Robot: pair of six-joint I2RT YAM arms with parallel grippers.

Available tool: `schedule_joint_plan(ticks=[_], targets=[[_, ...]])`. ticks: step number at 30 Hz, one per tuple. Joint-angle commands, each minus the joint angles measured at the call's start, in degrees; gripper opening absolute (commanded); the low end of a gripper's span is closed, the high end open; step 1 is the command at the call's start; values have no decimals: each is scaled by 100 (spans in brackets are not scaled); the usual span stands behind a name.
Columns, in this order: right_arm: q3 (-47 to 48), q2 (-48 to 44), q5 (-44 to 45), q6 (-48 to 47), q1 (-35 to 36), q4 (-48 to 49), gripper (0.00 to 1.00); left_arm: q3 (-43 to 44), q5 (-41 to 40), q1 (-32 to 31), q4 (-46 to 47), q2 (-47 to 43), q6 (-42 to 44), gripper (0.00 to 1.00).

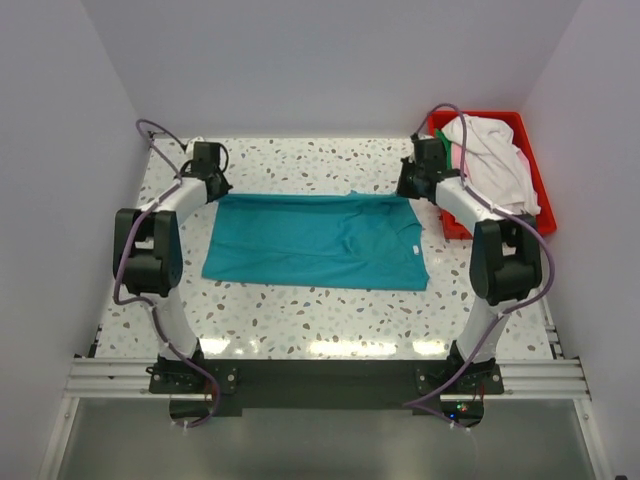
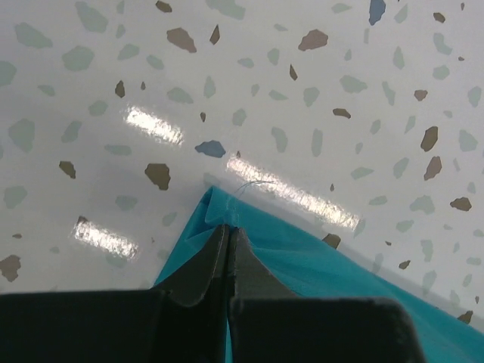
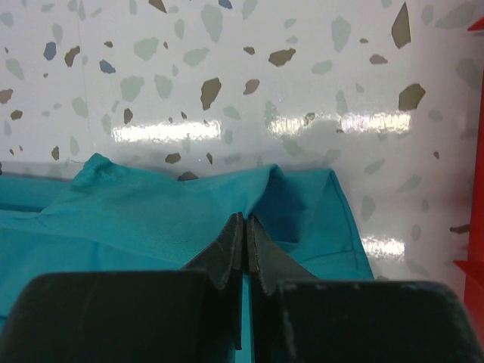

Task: Fold and stack the t-shirts
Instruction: Fold the tshirt

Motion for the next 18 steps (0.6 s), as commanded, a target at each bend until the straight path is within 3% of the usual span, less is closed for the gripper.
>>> schedule_joint_plan(ticks=[1, 18], targets=[[-378, -694, 8, 168, -11, 333, 0, -434, -68, 59, 222, -677, -211, 0], [-2409, -2197, -177, 881, 86, 359, 0, -2517, 55, 59, 503, -2092, -896, 0]])
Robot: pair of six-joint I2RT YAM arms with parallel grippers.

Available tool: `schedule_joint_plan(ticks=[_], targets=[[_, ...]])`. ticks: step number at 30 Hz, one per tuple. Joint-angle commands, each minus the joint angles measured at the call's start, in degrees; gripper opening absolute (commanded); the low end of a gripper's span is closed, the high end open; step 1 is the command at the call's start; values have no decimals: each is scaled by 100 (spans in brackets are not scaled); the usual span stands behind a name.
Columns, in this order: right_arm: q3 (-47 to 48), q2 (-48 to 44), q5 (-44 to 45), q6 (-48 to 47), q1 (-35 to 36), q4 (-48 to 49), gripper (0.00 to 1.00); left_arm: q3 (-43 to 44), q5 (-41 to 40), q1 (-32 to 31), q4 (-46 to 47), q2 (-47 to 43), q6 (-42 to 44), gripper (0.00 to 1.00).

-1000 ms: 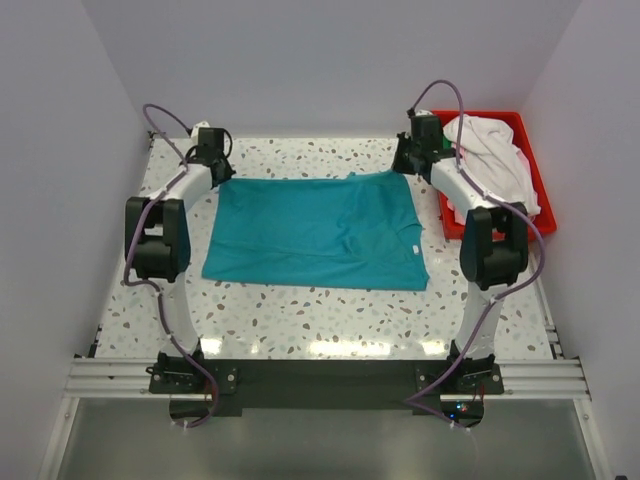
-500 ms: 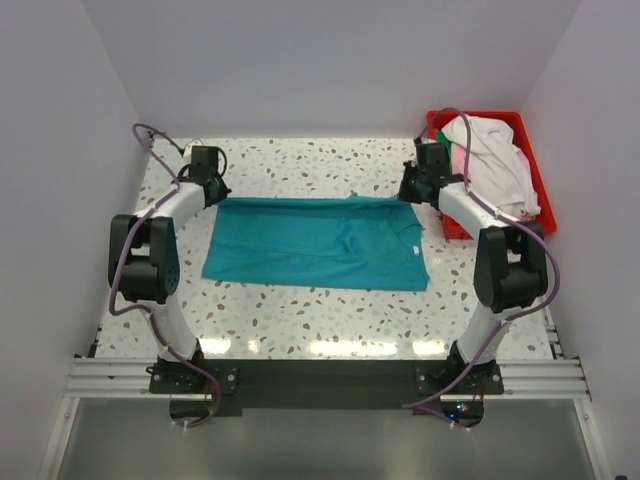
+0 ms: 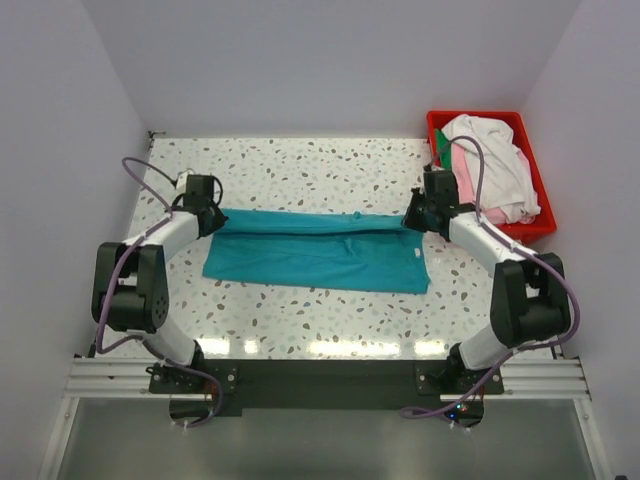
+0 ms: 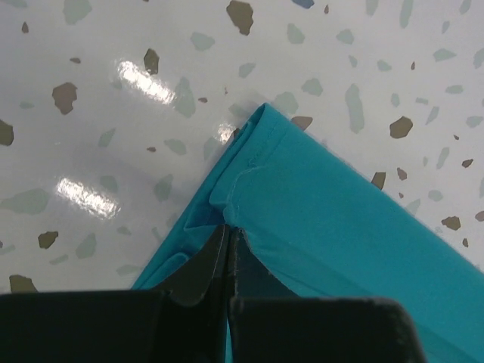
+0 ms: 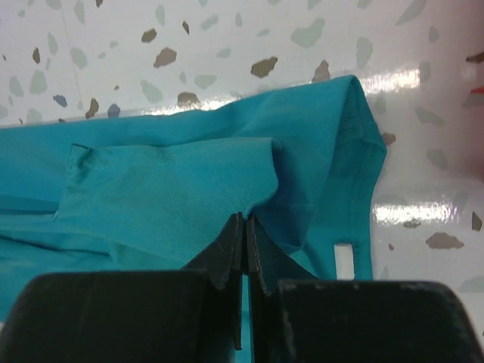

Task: Fold and stack the t-shirts
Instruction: Fold the tshirt

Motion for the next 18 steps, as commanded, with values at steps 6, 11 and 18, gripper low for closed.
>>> schedule_joint_plan(ticks=[6, 11, 18], targets=[[-836, -774, -15, 221, 97, 250, 23, -958, 180, 59, 712, -989, -393, 29], [-812, -1144, 55, 160, 106, 171, 52, -1416, 382, 59, 1073, -1534, -446, 58], [109, -478, 362, -16, 544, -66, 53, -1496, 567, 6, 1179, -1632, -446, 57]])
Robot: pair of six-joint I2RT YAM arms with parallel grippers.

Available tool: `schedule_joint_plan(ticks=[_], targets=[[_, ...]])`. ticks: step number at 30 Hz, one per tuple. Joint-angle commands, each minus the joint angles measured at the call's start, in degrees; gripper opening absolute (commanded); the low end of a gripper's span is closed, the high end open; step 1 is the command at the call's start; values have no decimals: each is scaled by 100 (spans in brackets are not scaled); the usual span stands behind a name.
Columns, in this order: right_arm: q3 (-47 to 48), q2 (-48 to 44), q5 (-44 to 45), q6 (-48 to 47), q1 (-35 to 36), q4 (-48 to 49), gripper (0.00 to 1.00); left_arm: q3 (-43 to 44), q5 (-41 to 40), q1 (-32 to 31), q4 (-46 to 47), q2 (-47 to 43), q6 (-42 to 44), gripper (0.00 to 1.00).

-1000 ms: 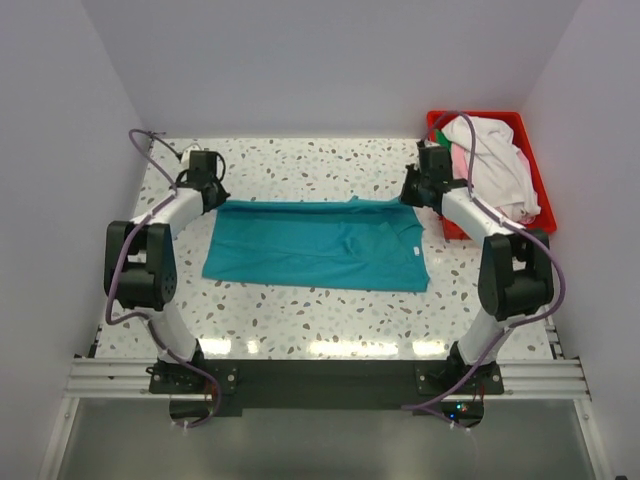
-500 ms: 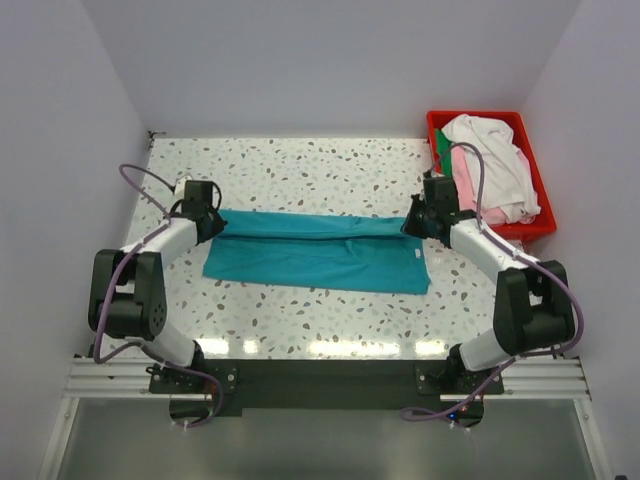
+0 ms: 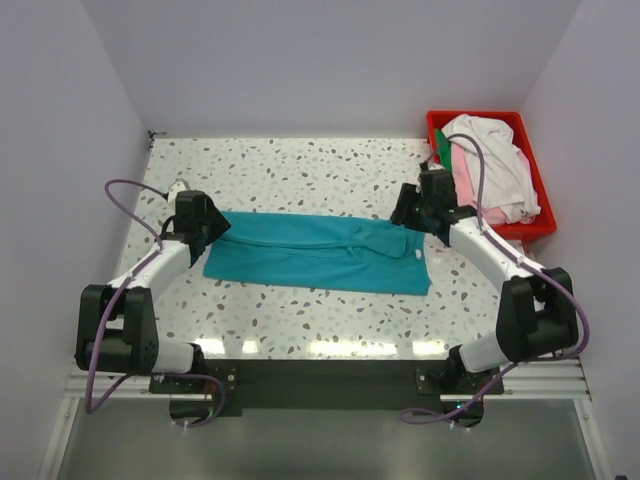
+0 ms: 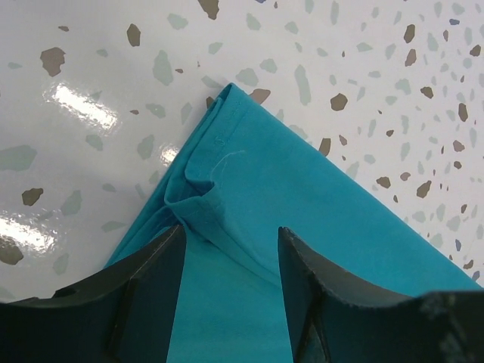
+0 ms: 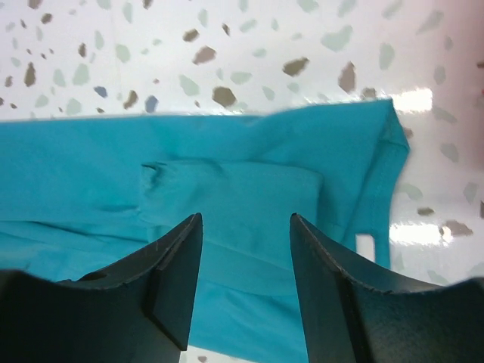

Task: Fold and stack the t-shirts
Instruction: Fold the tshirt

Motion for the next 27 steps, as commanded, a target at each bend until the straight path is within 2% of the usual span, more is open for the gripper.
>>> schedule_joint_plan(ticks=[1, 5, 10, 15, 20, 22, 27], targets=[[686, 461, 450, -178, 424, 6, 53, -3, 143, -22, 374, -4, -35, 56], [1266, 1225, 960, -249, 1004, -39, 53, 23, 152, -40, 374, 41, -17, 56], [1829, 2077, 1399, -310, 1243, 190, 53, 67, 152, -84, 374, 155, -43, 55], [2154, 2501, 1479, -345, 1401, 164, 52, 50, 161, -102, 612, 251, -79, 54], [2076, 2615, 1585, -293, 1568, 217, 52, 41, 169, -111, 656, 322, -87, 54], [2041, 2624, 1637, -275, 1638, 199, 49, 32, 161, -111, 656, 340, -87, 53], [1795, 2493, 1708, -196, 1735, 225, 23, 6, 152, -111, 673, 357, -87, 52]])
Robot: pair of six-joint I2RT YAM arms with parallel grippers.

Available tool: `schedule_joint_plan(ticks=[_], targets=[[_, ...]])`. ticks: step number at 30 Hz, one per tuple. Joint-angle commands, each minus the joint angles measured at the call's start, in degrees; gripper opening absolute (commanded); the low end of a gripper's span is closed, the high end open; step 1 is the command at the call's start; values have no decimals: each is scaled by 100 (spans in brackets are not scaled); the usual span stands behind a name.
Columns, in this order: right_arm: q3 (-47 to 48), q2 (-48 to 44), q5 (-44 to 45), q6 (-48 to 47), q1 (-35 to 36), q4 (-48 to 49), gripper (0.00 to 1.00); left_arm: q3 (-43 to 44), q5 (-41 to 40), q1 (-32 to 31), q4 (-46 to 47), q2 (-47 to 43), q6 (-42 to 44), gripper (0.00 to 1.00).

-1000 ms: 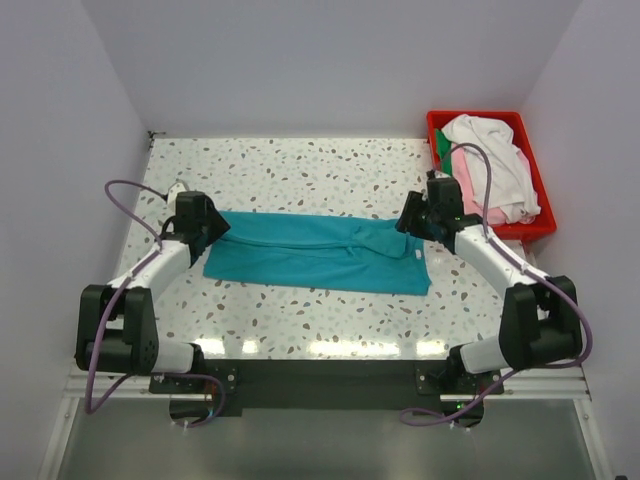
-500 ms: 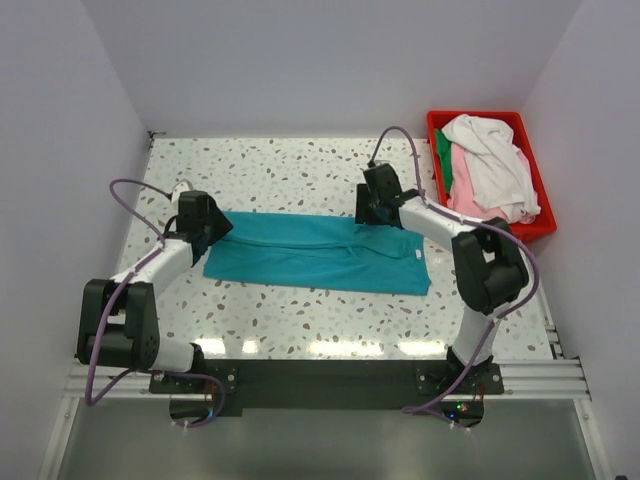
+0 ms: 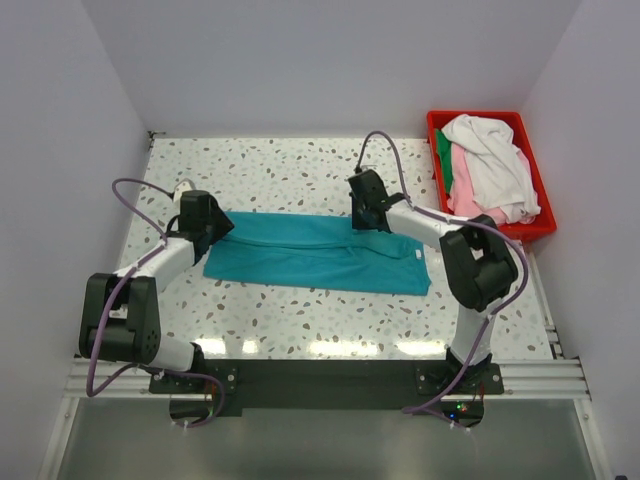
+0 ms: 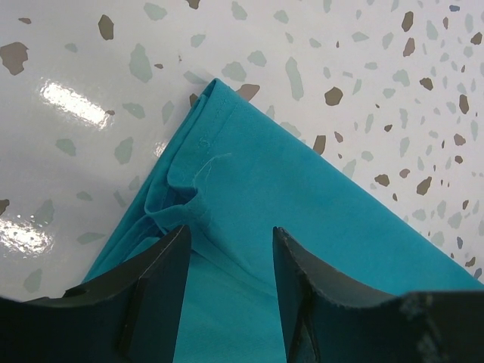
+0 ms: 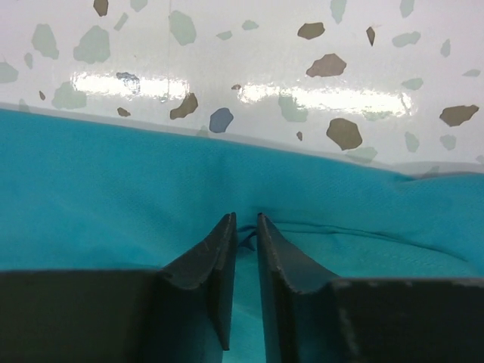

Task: Fold and stack the t-shirts
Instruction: Fold the tshirt

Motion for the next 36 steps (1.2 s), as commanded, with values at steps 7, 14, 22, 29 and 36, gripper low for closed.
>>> schedule_joint_plan(ticks=[7, 14, 22, 29, 36], targets=[[-434, -391, 208, 220, 160, 221, 0, -29, 30, -21, 304, 10, -81, 51], [-1023, -1032, 357, 527, 511, 397, 0, -126, 30, -21, 365, -17, -125, 50], [-1445, -1526, 780, 765, 995, 476, 0, -232, 56, -21, 427, -43, -133, 50], [-1594, -1745, 990, 791, 1144, 380, 0, -258, 74, -21, 453, -61, -116, 50], [-2174, -1965, 1263, 1169, 1653, 608, 0, -276, 117, -21, 515, -8, -142, 50]])
